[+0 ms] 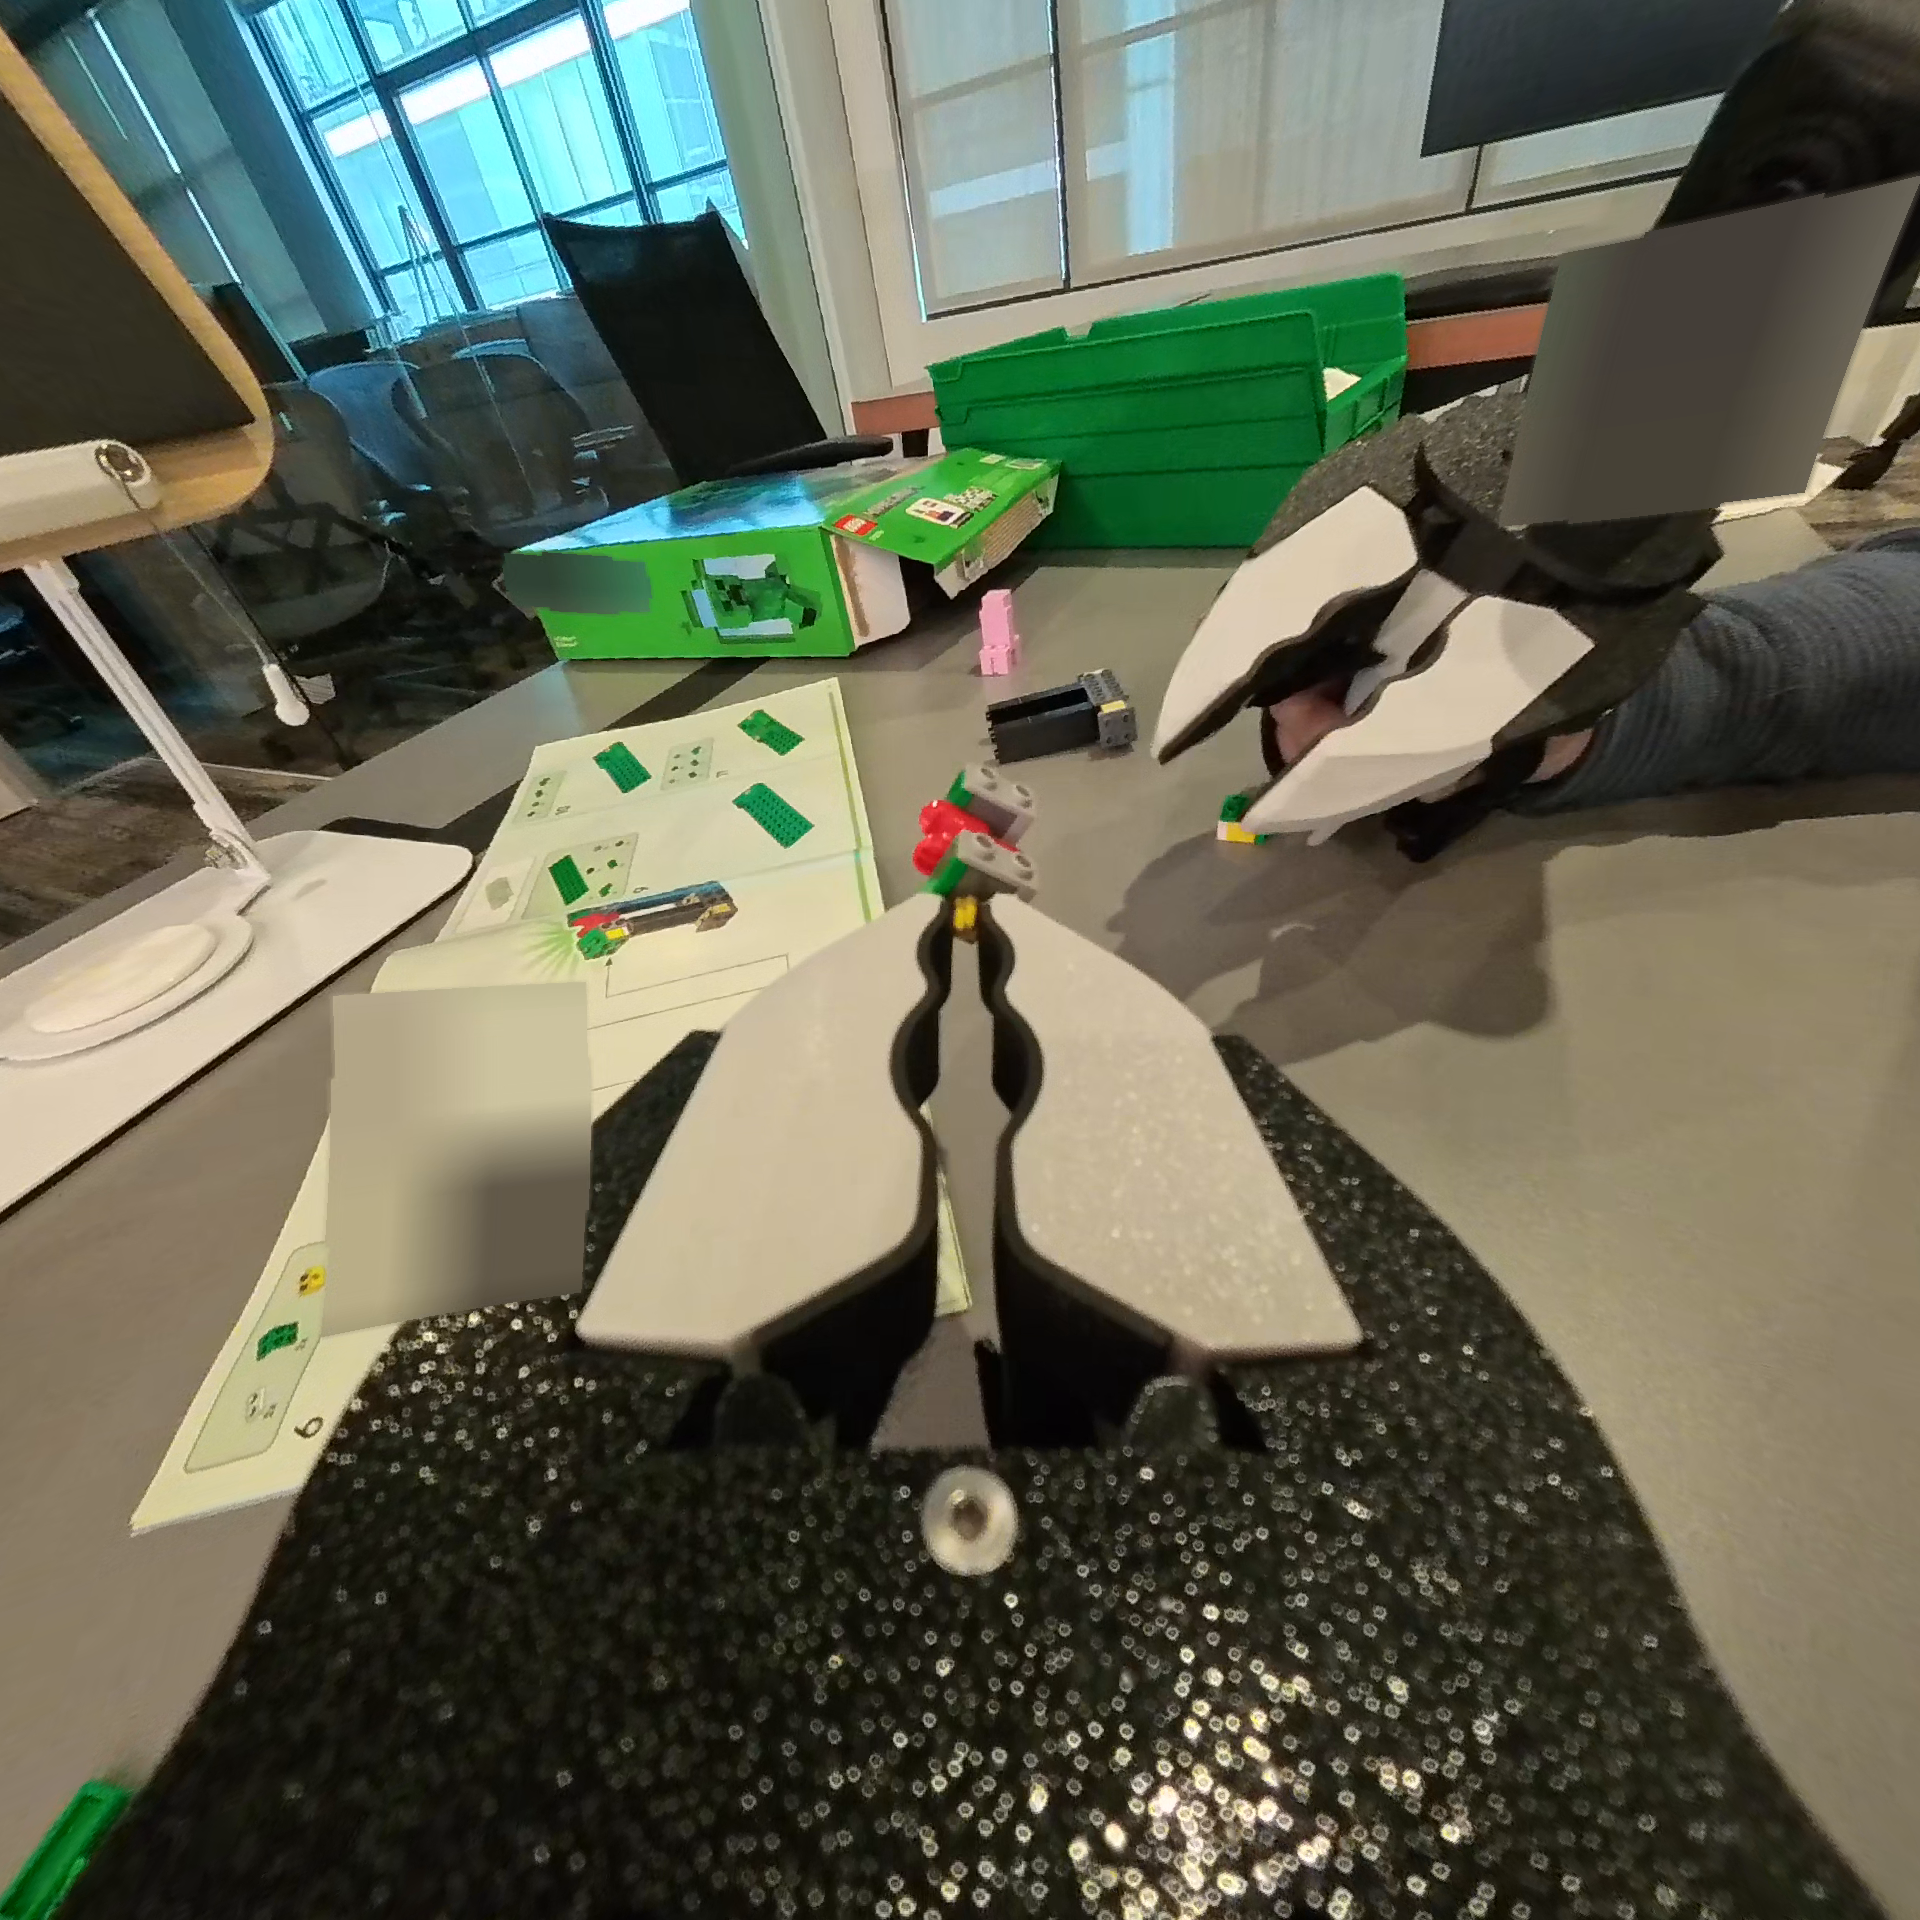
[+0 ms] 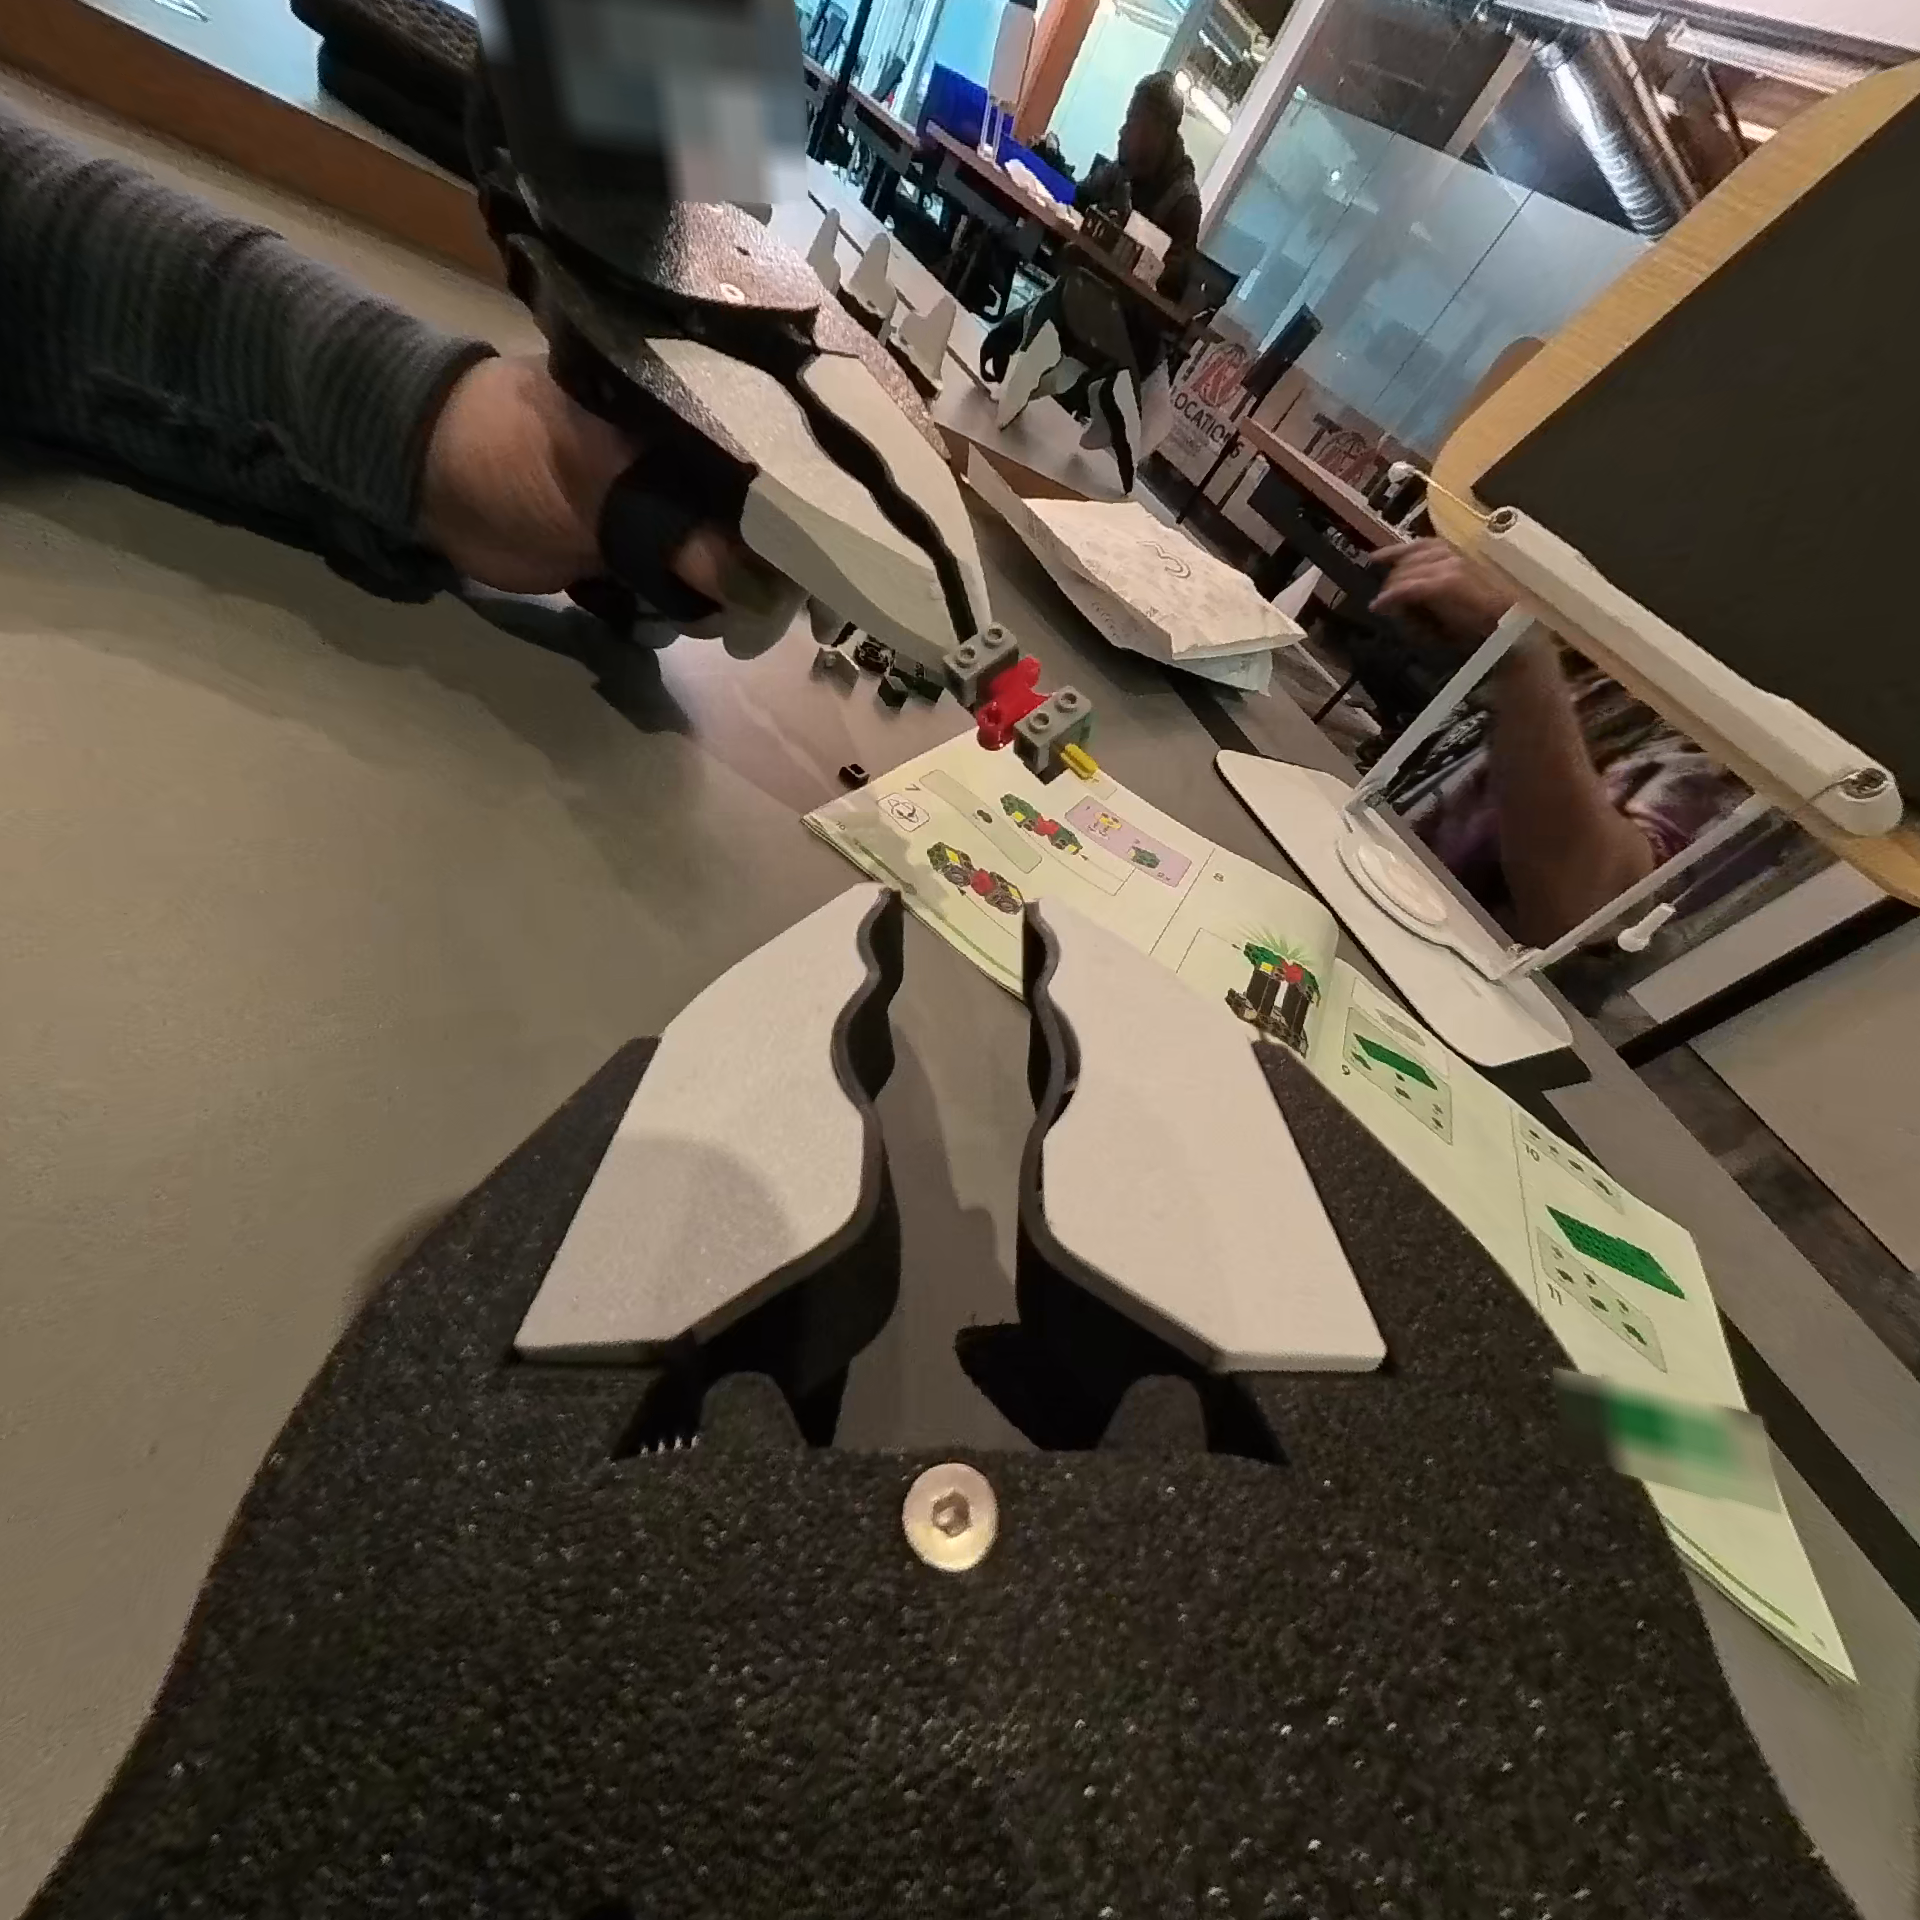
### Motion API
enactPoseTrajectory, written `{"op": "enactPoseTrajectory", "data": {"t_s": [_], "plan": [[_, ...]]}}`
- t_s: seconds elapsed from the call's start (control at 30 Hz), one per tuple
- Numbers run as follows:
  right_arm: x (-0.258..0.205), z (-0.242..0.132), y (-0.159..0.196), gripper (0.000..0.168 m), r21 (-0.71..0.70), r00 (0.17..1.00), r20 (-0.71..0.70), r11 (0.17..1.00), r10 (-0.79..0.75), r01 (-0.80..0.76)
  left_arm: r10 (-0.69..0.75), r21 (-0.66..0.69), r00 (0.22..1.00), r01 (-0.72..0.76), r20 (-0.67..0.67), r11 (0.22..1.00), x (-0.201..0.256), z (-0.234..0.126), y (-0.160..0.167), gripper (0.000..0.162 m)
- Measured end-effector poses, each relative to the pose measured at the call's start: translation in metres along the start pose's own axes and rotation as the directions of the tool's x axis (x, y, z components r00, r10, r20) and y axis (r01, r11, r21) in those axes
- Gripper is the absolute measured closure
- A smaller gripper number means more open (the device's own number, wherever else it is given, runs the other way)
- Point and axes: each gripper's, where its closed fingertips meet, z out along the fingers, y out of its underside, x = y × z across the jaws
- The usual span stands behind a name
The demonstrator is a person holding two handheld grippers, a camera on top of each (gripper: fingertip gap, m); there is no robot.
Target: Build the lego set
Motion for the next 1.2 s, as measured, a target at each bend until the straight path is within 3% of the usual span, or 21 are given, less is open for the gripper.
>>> {"op": "enactPoseTrajectory", "data": {"t_s": [1.2], "plan": [[0.0036, 0.0016, 0.0006, 0.147, 0.009, 0.999, -0.010, 0.999, 0.031, -0.031, 0.009, 0.022, 0.999, -0.010, 0.041, 1.000, -0.0069, -0.0036, -0.0031, 0.158]]}}
